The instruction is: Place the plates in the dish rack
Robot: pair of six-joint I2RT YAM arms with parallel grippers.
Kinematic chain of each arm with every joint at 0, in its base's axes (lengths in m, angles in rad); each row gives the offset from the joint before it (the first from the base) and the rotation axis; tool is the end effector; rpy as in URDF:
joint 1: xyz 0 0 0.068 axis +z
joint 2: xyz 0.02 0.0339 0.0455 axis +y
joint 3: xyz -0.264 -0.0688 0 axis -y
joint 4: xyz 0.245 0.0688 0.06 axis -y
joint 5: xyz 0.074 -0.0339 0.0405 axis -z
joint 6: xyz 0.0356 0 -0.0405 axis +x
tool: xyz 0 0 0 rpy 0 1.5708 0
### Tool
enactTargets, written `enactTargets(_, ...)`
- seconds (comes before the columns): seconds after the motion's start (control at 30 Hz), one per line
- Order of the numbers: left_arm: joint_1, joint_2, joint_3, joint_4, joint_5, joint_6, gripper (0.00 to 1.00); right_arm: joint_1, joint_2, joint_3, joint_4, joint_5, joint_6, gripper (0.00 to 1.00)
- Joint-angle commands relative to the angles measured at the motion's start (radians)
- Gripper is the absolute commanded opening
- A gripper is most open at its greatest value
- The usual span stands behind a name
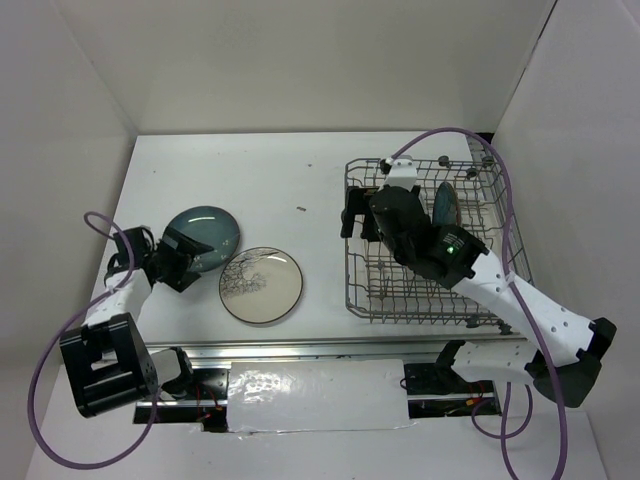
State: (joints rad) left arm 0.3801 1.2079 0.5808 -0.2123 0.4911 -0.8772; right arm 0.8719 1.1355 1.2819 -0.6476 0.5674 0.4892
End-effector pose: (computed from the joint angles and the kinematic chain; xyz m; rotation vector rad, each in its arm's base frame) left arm 0.2201 0.0698 0.1867 -1.2395 2.1012 -0.8186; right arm 0.1649 0.1665 0.3980 -0.0406 1.9991 0.2879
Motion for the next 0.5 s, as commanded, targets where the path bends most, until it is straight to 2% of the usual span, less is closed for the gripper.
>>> enactTargets(0.0, -0.056, -0.022, -0.056, -0.009, 0.012, -0.003, 0.99, -0.001, -0.008, -0.012, 0.042, -0.003, 0.014, 1.00)
enactTargets(0.23, -0.181, -0.005, -0.125, 0.022, -0.008, -0.104, 0.99, -0.004, 0.010, 0.002, 0.035, -0.040, -0.021, 1.00)
enactTargets(0.37, -0.248, 0.015, -0.125, 0.017, -0.039, -0.140, 0.96, -0.007, 0.001, -0.007, 0.045, -0.023, -0.012, 1.00)
enactTargets(0.47, -0.280, 0.005, -0.167, 0.073, -0.045, -0.175, 0.91, -0.013, -0.006, -0.007, 0.042, -0.020, -0.003, 1.00)
